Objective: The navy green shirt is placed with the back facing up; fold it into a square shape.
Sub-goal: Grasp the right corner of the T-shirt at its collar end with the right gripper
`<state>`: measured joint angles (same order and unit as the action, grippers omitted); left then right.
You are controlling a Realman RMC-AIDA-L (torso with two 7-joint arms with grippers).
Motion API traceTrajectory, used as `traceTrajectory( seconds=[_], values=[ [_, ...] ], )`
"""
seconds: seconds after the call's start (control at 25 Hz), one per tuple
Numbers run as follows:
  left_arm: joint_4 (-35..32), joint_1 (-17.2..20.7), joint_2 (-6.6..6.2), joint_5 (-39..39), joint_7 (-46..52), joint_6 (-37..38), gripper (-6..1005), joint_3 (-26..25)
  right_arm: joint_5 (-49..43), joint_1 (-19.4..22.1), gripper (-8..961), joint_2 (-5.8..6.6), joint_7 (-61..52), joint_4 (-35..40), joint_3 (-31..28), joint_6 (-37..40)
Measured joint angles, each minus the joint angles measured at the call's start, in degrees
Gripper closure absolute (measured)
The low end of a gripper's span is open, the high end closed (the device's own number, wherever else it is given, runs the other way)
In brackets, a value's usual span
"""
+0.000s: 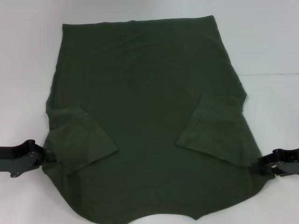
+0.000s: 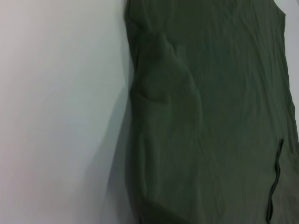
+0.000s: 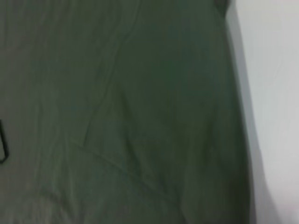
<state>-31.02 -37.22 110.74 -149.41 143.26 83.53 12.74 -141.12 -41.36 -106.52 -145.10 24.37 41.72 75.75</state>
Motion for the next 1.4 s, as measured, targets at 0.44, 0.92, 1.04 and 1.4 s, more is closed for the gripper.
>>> traceTrajectory(
  seconds=[0.44, 0.92, 1.04, 1.4],
  values=[
    [0.09, -0.22, 0.0, 0.0, 0.0, -0.03, 995, -0.07, -0.11, -0.04, 599, -0.07, -0.16, 0.06, 0.17, -0.87],
    [0.09, -0.22, 0.03, 0.0, 0.0, -0.04, 994, -0.09, -0.2, -0.2, 663, -0.07, -0.22, 0.06, 0.29, -1.71],
    [0.08, -0.22, 0.05, 0.0, 0.0, -0.07, 995, -0.09, -0.26, -0.32, 695, -0.18, 1.46, 0.15, 1.0, -1.66],
    [0.08, -0.27, 0.17, 0.0, 0.0, -0.41, 996, 0.15, -0.42, -0.58, 870, -0.84, 3.35, 1.81, 1.77, -2.01]
  ],
)
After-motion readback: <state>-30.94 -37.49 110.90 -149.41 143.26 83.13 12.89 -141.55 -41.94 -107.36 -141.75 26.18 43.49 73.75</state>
